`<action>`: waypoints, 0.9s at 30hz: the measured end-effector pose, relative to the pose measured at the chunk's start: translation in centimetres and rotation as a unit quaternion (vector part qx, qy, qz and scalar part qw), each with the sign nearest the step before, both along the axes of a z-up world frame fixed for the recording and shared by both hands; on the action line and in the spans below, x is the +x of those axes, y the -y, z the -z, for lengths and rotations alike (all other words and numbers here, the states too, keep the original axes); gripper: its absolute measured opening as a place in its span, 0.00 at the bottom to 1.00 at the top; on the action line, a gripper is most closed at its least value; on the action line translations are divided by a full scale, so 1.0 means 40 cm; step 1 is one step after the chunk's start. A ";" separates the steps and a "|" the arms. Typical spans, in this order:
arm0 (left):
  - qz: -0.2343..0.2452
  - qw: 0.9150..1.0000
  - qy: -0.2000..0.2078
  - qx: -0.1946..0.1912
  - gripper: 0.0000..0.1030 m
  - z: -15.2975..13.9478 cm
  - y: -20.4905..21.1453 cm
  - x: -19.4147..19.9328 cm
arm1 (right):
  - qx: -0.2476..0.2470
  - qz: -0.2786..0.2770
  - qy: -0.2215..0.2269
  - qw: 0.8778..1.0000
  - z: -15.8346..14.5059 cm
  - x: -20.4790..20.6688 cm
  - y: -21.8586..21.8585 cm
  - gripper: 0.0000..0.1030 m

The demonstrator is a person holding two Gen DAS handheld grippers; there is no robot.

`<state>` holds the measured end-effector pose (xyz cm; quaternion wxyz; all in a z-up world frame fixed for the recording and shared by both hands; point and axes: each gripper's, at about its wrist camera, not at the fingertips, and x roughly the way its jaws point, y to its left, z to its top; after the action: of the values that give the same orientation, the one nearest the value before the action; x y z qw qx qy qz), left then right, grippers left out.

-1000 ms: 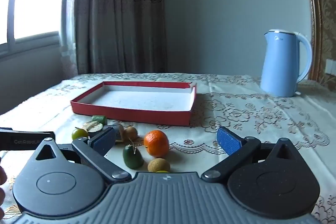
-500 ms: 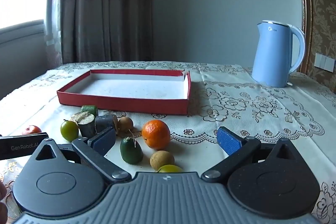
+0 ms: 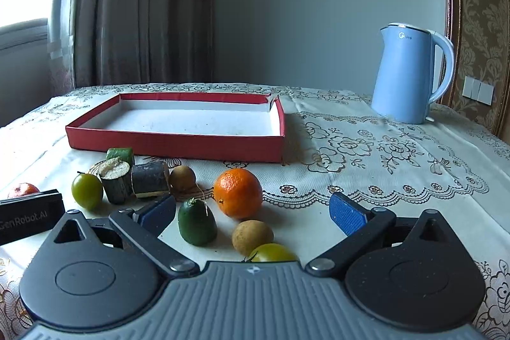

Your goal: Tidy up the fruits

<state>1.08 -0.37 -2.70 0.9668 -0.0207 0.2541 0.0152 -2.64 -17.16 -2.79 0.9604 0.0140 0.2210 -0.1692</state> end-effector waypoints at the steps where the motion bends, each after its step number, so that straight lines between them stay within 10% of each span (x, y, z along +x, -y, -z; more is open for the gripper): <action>1: -0.001 1.000 -0.002 0.001 1.00 0.000 0.001 0.001 | 0.001 -0.001 -0.006 1.000 0.002 0.004 0.001 1.00; 27: 0.004 1.000 -0.014 0.007 1.00 0.005 0.003 0.012 | 0.005 -0.043 -0.054 0.998 0.019 0.033 -0.005 1.00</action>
<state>1.57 -0.49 -2.90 0.9634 -0.0122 0.2675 0.0130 -1.31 -16.96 -3.57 0.9534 -0.0003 0.2736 -0.1273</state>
